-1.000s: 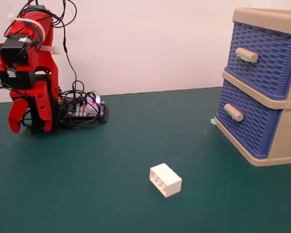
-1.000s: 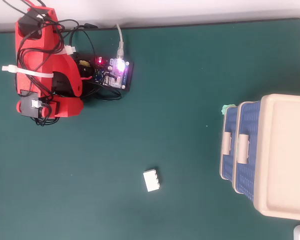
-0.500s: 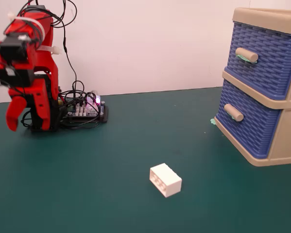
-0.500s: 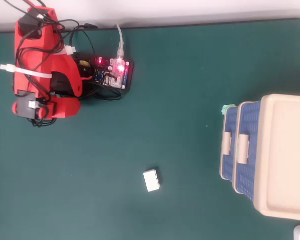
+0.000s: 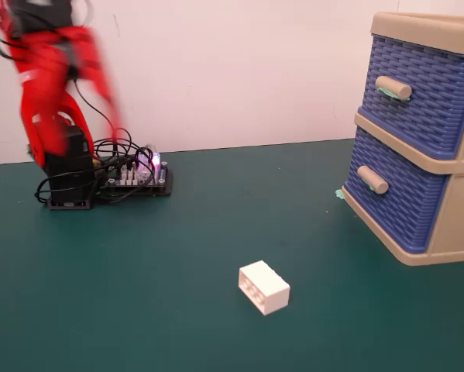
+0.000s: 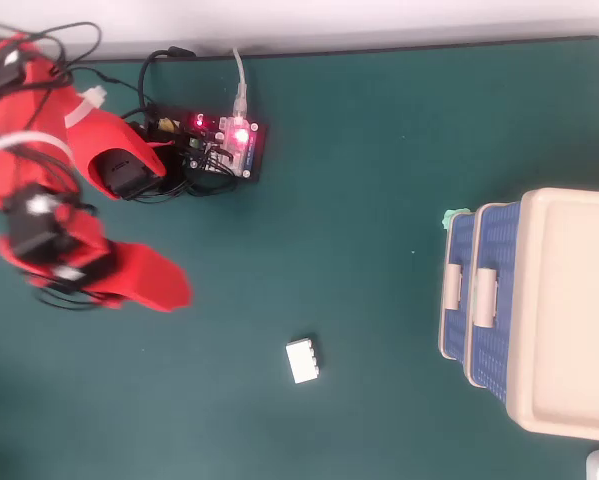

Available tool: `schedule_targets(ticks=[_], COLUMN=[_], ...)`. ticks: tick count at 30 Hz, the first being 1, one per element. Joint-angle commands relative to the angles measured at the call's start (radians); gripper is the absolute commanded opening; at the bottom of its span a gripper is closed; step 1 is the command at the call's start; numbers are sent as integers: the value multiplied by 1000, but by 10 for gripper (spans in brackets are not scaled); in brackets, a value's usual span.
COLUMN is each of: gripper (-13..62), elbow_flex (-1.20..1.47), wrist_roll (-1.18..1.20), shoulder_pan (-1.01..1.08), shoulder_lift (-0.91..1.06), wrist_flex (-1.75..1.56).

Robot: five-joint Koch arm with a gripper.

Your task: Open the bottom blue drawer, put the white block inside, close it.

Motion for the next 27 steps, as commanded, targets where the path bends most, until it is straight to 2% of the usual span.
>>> schedule_targets(ticks=[1, 5, 11, 15, 20, 27], gripper=[338, 336, 336, 337, 336, 321], elbow_flex=[-23, 115, 456, 503, 377, 117], wrist_roll=[345, 571, 594, 601, 617, 704], shoulder_pan=[-247, -351, -495, -540, -600, -634], shoulder_lift=[-67, -184, -365, -589, -865, -1046], wrist_flex=[-276, -721, -1654, -2189, -2381, -2379])
